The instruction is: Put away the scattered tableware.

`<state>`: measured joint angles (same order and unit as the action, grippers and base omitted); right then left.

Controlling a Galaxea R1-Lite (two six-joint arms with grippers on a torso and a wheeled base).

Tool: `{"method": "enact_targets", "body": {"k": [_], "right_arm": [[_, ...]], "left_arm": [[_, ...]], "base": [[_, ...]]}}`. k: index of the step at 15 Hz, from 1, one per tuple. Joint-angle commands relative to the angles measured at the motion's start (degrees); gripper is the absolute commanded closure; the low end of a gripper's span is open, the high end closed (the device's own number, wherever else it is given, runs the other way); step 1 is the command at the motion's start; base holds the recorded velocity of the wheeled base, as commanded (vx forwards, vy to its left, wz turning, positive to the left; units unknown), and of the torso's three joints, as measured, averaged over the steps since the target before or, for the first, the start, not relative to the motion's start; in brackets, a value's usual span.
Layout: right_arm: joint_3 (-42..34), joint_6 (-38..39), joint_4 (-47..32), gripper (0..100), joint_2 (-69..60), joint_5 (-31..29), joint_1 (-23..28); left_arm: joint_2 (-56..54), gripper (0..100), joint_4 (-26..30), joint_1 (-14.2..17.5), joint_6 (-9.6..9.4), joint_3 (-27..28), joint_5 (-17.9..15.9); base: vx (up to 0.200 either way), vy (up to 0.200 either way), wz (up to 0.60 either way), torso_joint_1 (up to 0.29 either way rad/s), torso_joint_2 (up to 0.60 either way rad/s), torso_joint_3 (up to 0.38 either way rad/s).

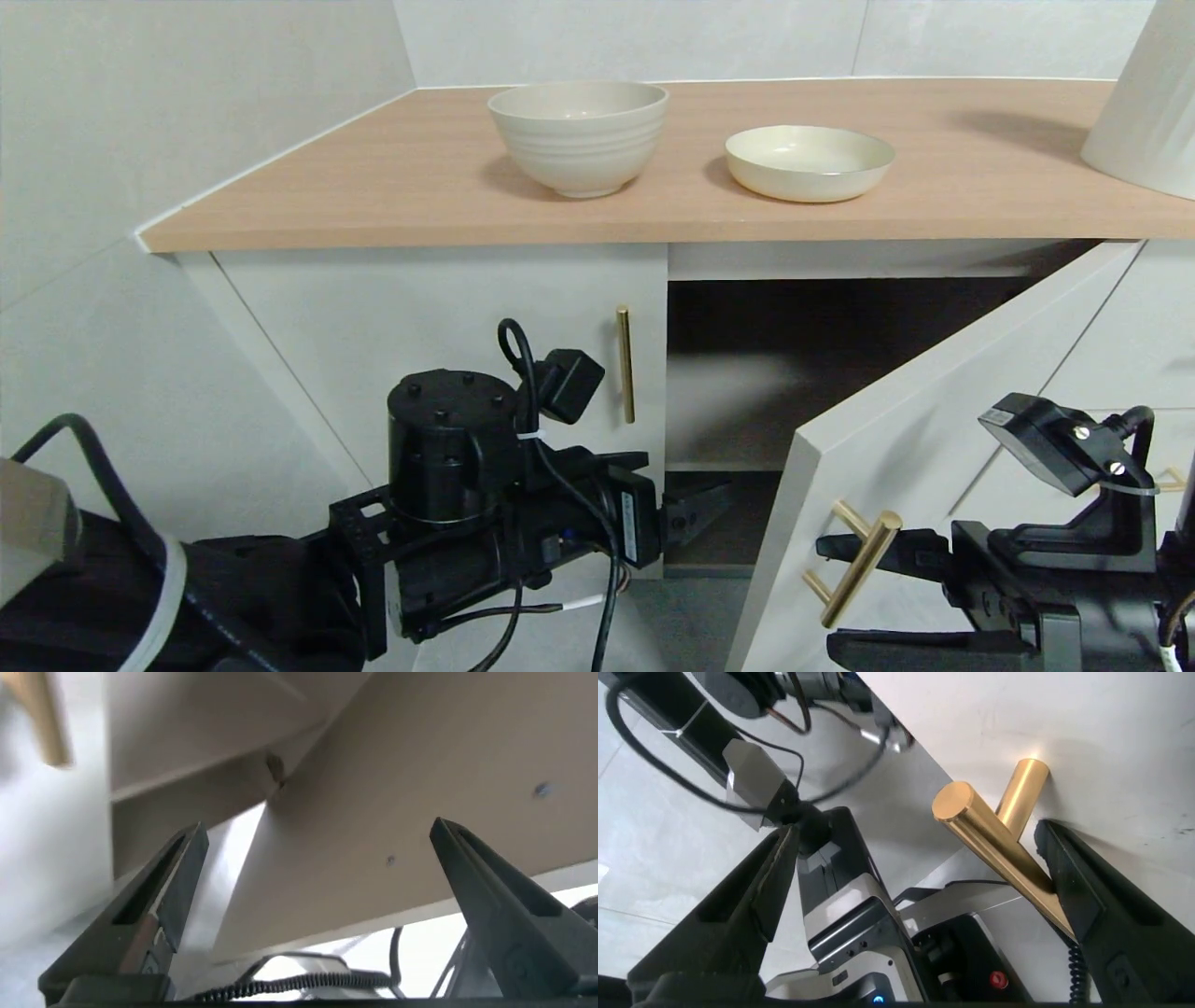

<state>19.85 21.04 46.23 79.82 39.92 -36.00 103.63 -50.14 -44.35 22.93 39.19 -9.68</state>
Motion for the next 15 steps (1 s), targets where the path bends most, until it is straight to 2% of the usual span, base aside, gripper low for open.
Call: {"method": "enact_targets", "body": {"k": [1, 2, 3, 7, 10, 11, 12, 13, 15], "right_arm": [[0.0, 0.0, 0.1, 0, 0.5, -0.2, 0.0], [0.0, 0.0, 0.1, 0, 0.6, -0.2, 0.0], [0.0, 0.0, 0.0, 0, 0.7, -0.2, 0.0], [0.1, 0.0, 0.1, 0, 0.5, -0.2, 0.0], [0.1, 0.0, 0.0, 0, 0.7, -0.2, 0.0], [0.0, 0.0, 0.0, 0, 0.7, -0.2, 0.0], [0.0, -0.1, 0.0, 0, 0.1, -0.2, 0.0], [-0.1, -0.1, 0.1, 0, 0.0, -0.4, 0.0], [-0.3, 0.0, 0.0, 0, -0.3, -0.4, 0.1]], "left_arm": [[1.2, 0, -0.9, -1.4, 0.01, -0.2, 0.0], [1.6, 0, -1.8, -1.6, 0.01, -0.2, 0.1], [1.7, 100, -2.1, -1.7, 0.01, -0.2, 0.4], [3.2, 100, -2.2, -1.7, -2.36, 0.6, 0.7], [6.1, 100, -3.0, -1.6, -2.54, 2.2, 3.4], [6.4, 100, -4.1, -1.6, -2.54, 2.3, 3.4], [8.1, 100, -9.4, -1.7, -2.89, 2.4, 3.4], [9.2, 100, -12.3, -1.7, -4.39, 2.7, 3.2], [11.6, 100, -13.2, -1.7, -10.27, 4.0, 3.1]], "base": [[0.000, 0.000, 0.00, 0.000, 0.00, 0.000], [0.000, 0.000, 0.00, 0.000, 0.00, 0.000], [0.000, 0.000, 0.00, 0.000, 0.00, 0.000], [0.000, 0.000, 0.00, 0.000, 0.00, 0.000], [0.000, 0.000, 0.00, 0.000, 0.00, 0.000], [0.000, 0.000, 0.00, 0.000, 0.00, 0.000], [0.000, 0.000, 0.00, 0.000, 0.00, 0.000], [0.000, 0.000, 0.00, 0.000, 0.00, 0.000], [0.000, 0.000, 0.00, 0.000, 0.00, 0.000]]}}
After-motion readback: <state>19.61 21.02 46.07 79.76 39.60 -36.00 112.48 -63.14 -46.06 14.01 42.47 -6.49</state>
